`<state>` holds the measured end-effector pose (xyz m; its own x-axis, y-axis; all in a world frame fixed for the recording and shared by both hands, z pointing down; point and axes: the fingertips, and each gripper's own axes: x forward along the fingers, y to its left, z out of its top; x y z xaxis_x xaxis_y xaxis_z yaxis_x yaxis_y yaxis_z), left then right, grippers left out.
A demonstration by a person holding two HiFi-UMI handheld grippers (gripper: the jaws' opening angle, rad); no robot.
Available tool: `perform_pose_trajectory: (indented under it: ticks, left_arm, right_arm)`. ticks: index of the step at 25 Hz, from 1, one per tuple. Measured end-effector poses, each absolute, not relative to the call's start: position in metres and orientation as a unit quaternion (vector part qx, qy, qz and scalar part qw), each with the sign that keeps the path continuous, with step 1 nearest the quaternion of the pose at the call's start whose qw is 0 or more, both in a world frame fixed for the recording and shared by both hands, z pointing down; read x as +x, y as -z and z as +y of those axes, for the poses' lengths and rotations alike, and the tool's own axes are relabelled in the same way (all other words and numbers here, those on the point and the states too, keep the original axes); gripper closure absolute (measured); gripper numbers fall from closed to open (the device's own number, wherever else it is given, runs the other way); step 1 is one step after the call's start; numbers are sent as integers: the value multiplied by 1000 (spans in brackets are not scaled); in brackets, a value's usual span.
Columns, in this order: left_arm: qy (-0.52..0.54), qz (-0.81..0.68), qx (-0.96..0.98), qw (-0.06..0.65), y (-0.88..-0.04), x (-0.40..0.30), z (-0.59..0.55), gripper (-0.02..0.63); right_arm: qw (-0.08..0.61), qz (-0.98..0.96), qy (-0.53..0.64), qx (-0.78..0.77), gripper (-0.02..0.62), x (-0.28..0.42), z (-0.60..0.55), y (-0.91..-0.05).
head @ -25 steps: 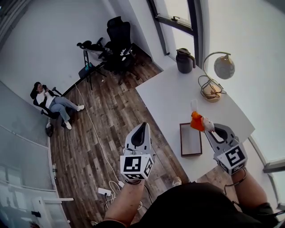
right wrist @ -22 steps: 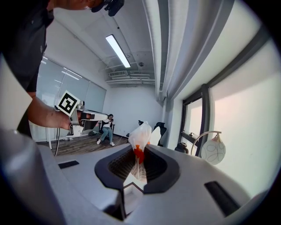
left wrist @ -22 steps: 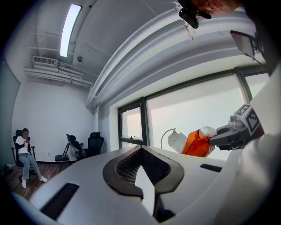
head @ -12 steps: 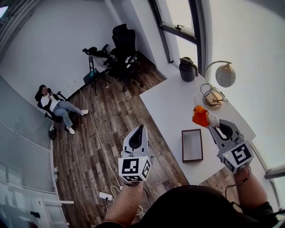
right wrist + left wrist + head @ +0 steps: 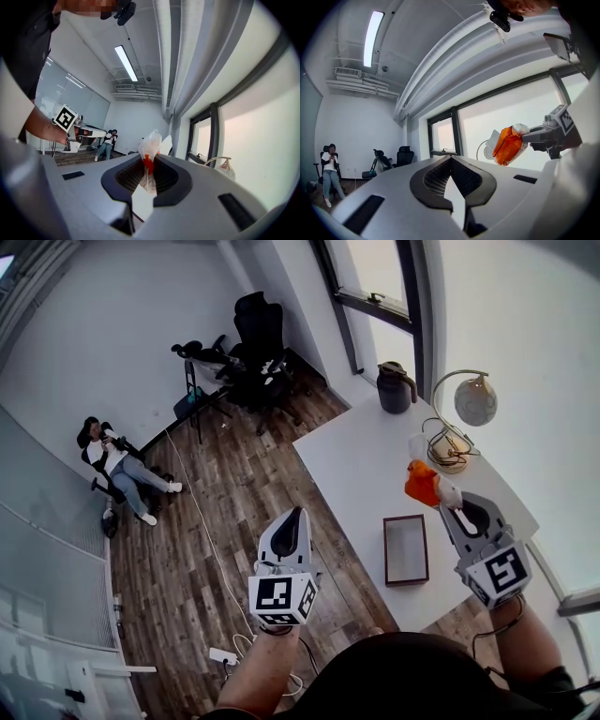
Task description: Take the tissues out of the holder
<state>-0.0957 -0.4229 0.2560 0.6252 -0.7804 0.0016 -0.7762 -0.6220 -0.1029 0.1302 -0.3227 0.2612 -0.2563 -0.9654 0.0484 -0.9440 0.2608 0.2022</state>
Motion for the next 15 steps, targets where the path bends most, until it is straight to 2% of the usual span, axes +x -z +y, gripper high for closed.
perform_pose_trajectory:
  ticks: [7, 12, 15]
  left_arm:
    - [23, 426, -904, 35, -265, -94, -425, 601]
    - [24, 422, -906, 31, -268, -92, -427, 601]
    - [22, 422, -906, 32, -267, -93, -429, 601]
  right_arm:
    - [83, -785, 64, 611, 548, 130, -323, -264]
    - [55, -788, 69, 610, 548, 126, -325, -257]
    - [76, -782, 67, 615, 548, 131, -325, -261]
